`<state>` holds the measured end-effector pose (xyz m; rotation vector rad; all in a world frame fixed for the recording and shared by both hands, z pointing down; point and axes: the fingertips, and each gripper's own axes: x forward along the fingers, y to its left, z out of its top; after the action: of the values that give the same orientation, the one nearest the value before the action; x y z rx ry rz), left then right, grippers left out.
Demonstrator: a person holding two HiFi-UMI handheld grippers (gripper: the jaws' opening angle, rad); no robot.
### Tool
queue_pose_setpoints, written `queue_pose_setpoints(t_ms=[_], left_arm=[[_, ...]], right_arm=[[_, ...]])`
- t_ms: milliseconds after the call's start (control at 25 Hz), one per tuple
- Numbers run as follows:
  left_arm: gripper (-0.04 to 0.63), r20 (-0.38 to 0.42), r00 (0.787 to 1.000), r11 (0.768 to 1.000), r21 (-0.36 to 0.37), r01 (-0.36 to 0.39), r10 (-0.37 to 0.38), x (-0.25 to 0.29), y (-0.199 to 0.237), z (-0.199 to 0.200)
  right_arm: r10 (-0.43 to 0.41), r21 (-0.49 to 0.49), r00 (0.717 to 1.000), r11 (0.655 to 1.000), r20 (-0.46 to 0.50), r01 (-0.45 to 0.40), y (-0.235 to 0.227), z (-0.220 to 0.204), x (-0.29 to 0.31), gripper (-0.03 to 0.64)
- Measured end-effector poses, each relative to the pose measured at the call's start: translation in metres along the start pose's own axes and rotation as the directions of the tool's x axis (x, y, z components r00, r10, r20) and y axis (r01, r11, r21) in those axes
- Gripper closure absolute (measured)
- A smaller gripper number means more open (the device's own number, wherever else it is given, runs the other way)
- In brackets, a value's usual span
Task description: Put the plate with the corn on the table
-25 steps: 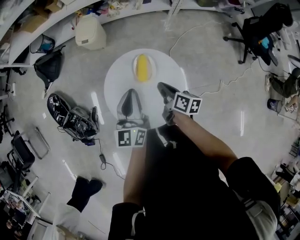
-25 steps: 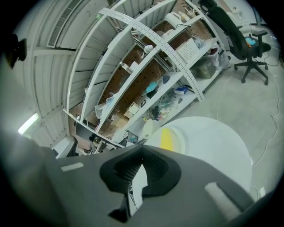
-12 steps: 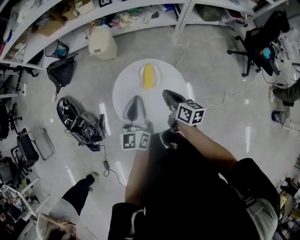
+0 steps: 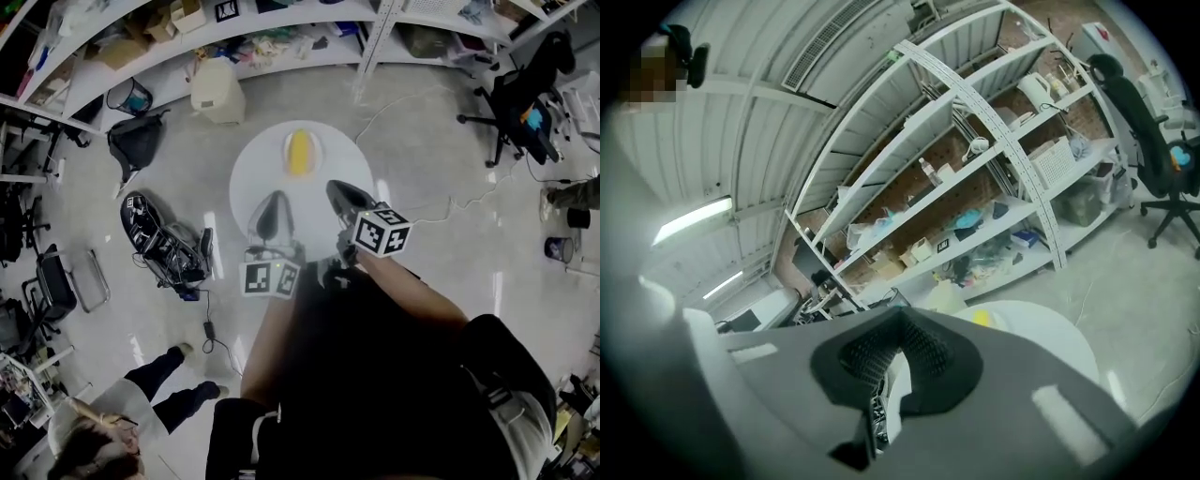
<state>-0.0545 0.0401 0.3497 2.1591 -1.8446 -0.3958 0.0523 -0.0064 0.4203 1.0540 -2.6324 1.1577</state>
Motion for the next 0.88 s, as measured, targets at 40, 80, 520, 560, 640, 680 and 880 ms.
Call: queue_pose_setpoints(t_ms=[40,80,520,560,640,680,880], left_arm=[[0.591,0.001,1.0,1.0,0.004,0.001,-0.001,-0.003,-0.003,0.001],[0.591,0.002,1.0,1.0,0.008,0.002,-0.002,-0.006,-0.006,0.001],[0.591,0.012,1.0,0.999,0.027,0.021,-0.022,-0.023,-0.03,0.003],[0.591,0.013,1.0,0.999,0.026,0.022,-0.022,-0.023,-0.031,0.003],[0.591,0.016,1.0,0.999,0.028,0.023,-0.024,-0.023,-0.035,0.005],[0.591,0.017,1.0,0.999,0.029,0.024,-0.025,-0.023,-0.037,0.005],[0.591,0.019,0.999,0.999,0.037,0.025,-0.026,-0.025,-0.043,0.005]], right_arm=[[0.005,-0.016,1.0,1.0,0.006,-0.005,0.004,0.001,-0.004,0.609],[0.011,-0.033,1.0,0.999,0.011,-0.011,0.008,0.002,-0.008,0.607],[0.08,-0.177,0.993,0.982,0.084,-0.064,0.041,0.015,-0.048,0.609],[0.083,-0.183,0.993,0.981,0.086,-0.066,0.042,0.017,-0.049,0.609],[0.09,-0.199,0.992,0.977,0.088,-0.071,0.044,0.021,-0.051,0.609],[0.093,-0.208,0.992,0.975,0.088,-0.073,0.045,0.023,-0.052,0.609],[0.096,-0.239,0.991,0.969,0.096,-0.071,0.048,0.025,-0.06,0.609]])
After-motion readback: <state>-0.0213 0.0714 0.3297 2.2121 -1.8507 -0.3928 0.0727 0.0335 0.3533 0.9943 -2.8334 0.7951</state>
